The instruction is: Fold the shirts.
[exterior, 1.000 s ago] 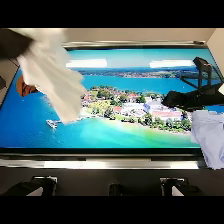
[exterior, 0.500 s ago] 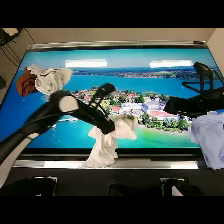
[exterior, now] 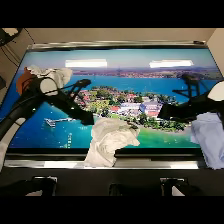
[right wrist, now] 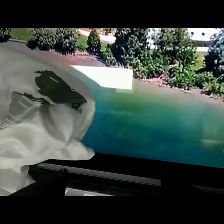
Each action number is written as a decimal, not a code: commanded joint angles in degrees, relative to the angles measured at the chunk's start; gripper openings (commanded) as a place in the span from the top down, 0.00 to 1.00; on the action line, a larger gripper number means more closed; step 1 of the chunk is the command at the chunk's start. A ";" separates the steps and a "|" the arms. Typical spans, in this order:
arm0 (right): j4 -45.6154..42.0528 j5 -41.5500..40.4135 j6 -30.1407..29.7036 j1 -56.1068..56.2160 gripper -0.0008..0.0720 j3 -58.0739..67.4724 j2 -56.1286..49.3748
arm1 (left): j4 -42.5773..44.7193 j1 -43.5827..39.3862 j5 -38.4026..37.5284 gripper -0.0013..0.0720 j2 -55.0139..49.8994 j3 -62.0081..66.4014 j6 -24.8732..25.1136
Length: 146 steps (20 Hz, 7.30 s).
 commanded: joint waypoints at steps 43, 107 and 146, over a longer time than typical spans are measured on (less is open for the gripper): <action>-0.94 -36.13 -7.58 7.10 0.93 0.24 -4.04 | 15.43 7.63 16.35 0.94 23.04 -15.26 -8.72; 22.43 -13.97 -12.20 -19.39 0.10 -16.26 -15.30 | -28.20 12.87 40.04 0.51 -4.66 -33.97 -3.19; -0.83 -20.26 -2.86 -13.25 0.92 9.97 23.74 | -20.98 44.19 23.63 0.94 32.11 12.20 1.99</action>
